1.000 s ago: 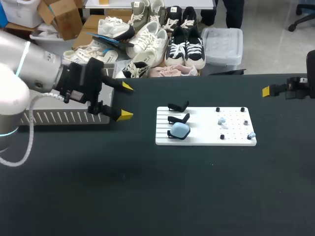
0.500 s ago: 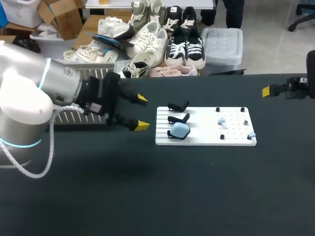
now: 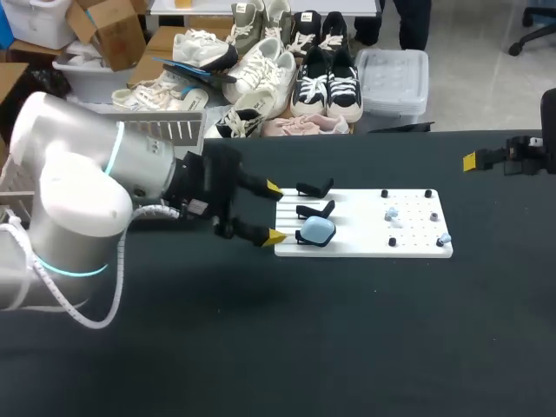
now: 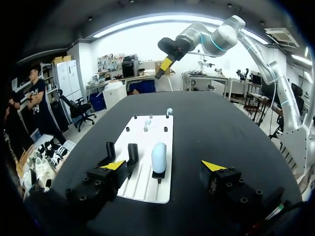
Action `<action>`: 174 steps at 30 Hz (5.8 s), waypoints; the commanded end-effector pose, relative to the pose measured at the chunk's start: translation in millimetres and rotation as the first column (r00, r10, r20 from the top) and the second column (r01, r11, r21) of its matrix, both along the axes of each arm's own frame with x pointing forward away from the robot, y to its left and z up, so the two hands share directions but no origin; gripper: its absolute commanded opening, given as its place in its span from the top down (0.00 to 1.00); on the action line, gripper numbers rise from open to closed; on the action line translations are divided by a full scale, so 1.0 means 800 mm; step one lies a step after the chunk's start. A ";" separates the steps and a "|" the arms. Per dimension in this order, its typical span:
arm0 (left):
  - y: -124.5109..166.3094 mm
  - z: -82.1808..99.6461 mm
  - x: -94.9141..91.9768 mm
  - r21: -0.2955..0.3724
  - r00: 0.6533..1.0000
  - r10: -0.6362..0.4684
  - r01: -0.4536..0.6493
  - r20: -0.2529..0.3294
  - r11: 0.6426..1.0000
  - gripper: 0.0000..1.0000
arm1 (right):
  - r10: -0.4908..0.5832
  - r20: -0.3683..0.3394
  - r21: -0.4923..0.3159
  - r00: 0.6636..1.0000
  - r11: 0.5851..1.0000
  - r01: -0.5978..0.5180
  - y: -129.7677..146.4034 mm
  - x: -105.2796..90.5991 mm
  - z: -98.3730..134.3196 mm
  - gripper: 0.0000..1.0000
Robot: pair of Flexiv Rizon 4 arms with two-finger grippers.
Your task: Pick up each earbud case from the left stands, insert the matching earbuds, close the lid, and place the case in the box.
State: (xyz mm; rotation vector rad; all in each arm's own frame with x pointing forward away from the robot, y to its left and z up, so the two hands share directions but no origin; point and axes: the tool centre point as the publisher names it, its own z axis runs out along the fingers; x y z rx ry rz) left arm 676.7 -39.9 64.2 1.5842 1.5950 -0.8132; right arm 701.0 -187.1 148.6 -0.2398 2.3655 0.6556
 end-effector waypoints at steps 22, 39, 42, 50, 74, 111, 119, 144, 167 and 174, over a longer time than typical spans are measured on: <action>-0.046 -0.047 0.011 -0.003 0.998 0.018 -0.018 -0.053 1.000 0.00 | 0.002 -0.003 0.000 1.000 1.000 -0.002 -0.001 0.001 0.000 0.00; -0.060 -0.061 0.016 0.014 0.998 0.002 -0.001 -0.069 1.000 0.00 | 0.002 -0.003 0.000 1.000 1.000 -0.002 -0.001 0.001 0.000 0.00; -0.060 -0.064 0.019 0.014 0.997 0.016 -0.014 -0.082 1.000 0.00 | 0.002 -0.003 0.000 1.000 1.000 -0.002 -0.001 0.001 0.000 0.00; -0.060 -0.067 0.020 0.012 0.995 0.021 -0.020 -0.094 1.000 0.00 | 0.002 -0.003 0.000 1.000 1.000 -0.002 -0.001 0.001 0.000 0.00; -0.058 -0.068 0.018 0.003 0.995 0.014 -0.014 -0.102 1.000 0.27 | 0.002 -0.003 0.000 1.000 1.000 -0.002 -0.001 0.001 0.000 0.00; -0.063 -0.065 0.017 -0.009 0.994 0.002 -0.003 -0.111 1.000 0.65 | 0.002 -0.003 0.000 1.000 1.000 -0.002 -0.001 0.001 0.000 0.00; -0.064 -0.067 0.018 -0.006 0.994 0.003 -0.004 -0.112 1.000 0.82 | 0.002 -0.003 0.000 1.000 1.000 -0.002 -0.001 0.001 0.000 0.00; -0.059 -0.026 0.027 -0.037 0.994 0.028 -0.032 -0.102 0.999 1.00 | 0.002 -0.003 0.000 1.000 1.000 -0.002 -0.001 0.001 0.000 0.00; -0.091 0.025 0.022 -0.060 0.997 0.055 -0.058 -0.054 0.996 1.00 | 0.033 0.002 -0.005 0.999 0.999 -0.033 0.007 -0.003 0.002 0.00; -0.103 0.028 0.028 -0.058 0.997 0.065 -0.068 -0.044 0.996 1.00 | 0.066 0.000 -0.023 0.998 0.998 -0.066 0.029 -0.014 0.000 0.00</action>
